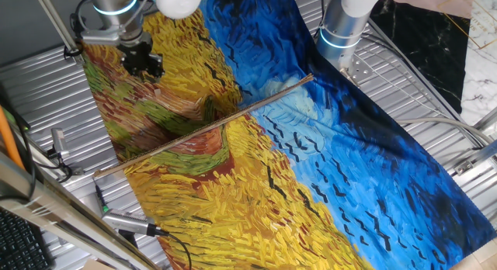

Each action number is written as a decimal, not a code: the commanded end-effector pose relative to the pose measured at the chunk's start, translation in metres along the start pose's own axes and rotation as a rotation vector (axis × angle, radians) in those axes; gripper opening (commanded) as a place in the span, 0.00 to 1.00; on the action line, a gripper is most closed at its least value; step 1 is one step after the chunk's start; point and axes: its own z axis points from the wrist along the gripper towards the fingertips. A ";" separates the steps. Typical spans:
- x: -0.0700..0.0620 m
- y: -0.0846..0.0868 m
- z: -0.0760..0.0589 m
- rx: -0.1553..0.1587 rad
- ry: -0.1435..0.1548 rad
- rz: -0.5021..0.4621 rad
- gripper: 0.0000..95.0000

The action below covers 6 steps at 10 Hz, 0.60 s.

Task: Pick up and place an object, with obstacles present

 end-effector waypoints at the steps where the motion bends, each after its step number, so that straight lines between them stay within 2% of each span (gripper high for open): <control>1: 0.001 0.001 0.007 0.014 -0.007 -0.001 0.40; 6: 0.000 0.002 0.024 0.027 -0.015 -0.011 0.40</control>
